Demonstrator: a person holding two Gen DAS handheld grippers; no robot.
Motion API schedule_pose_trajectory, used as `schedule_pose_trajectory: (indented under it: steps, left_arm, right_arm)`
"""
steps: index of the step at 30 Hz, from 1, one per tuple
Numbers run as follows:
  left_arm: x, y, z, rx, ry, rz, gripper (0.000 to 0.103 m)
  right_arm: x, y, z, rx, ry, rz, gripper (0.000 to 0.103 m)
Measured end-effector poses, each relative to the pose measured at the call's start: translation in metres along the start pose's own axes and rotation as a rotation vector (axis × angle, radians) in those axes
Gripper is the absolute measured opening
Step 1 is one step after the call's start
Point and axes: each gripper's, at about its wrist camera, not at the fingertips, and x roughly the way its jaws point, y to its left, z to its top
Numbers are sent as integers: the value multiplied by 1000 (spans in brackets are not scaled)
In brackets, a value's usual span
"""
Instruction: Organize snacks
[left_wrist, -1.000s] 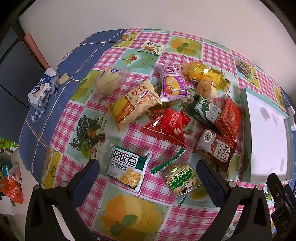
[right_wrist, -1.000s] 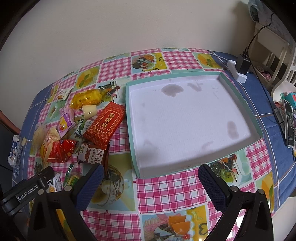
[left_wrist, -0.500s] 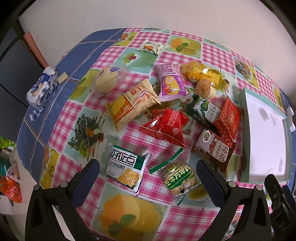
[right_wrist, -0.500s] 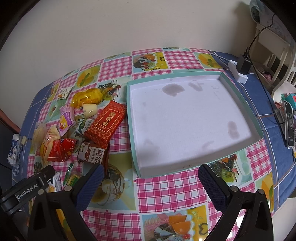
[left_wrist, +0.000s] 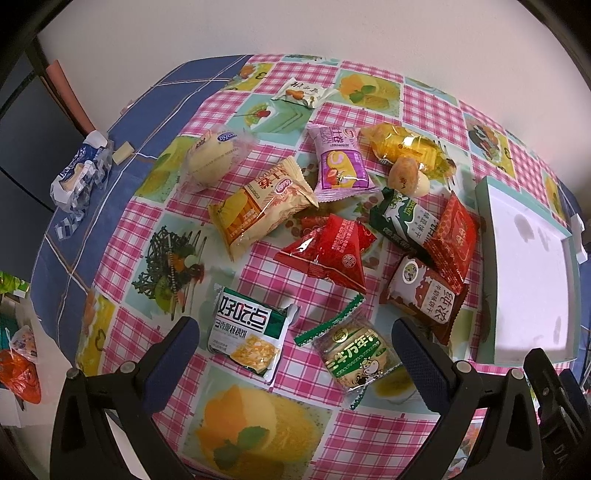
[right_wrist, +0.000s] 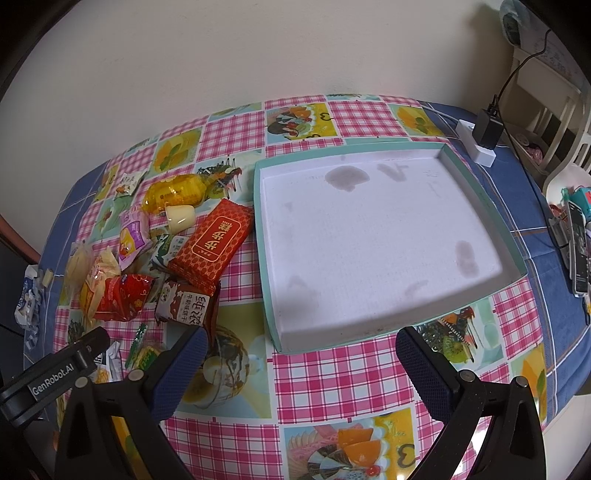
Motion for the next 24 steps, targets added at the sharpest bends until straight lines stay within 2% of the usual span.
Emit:
schedule_pose_trajectory:
  steps: [9,16,24]
  left_arm:
    - [0,3,2,-9,1,-5,103]
    - [2,20,5,-75,6,5,103]
    - [16,52,9,-172,35,29,103]
  right_arm:
    - [2,3,3,-6,3,0,103]
    - [5,8,-1,-26,19,28,103]
    - [33,53,-7,-134,134,177,103]
